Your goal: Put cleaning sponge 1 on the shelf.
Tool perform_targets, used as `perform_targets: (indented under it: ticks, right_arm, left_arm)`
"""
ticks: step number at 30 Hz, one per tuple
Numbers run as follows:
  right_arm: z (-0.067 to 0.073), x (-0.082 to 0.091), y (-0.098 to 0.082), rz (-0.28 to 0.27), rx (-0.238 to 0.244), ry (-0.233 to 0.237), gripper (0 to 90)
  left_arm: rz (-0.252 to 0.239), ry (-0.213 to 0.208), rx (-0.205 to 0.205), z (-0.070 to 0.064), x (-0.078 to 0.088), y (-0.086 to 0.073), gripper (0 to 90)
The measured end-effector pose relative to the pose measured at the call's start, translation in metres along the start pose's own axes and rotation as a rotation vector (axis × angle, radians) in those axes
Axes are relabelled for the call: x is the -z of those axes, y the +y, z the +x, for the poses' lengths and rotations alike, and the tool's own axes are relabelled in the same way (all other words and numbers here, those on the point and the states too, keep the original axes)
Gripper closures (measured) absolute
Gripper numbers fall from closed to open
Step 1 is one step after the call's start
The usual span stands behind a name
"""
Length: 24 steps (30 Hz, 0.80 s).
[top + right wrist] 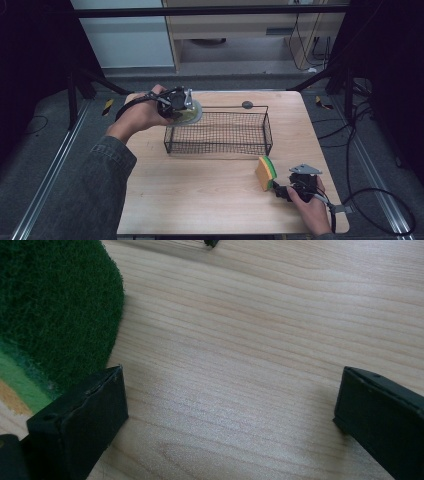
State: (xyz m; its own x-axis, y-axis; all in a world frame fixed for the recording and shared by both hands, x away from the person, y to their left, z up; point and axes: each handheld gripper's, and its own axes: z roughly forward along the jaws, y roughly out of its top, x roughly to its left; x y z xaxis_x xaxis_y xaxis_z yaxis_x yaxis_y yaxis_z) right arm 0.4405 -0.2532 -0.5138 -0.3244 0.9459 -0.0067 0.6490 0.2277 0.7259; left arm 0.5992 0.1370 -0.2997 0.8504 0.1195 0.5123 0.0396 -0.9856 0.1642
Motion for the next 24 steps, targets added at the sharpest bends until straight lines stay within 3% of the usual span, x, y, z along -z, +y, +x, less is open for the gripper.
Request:
perform_targets:
  ticks: [10,24]
  right_arm:
    - [0.0,0.0,0.0,-0.001,0.0,0.0,0.8]
    - [0.0,0.0,0.0,-0.001,-0.001,0.0,0.8]
  left_arm:
    - [0.034,-0.002,-0.035,-0.002,-0.019,0.008,70.6]
    - [0.033,-0.028,-0.07,-0.008,-0.039,0.014,70.6]
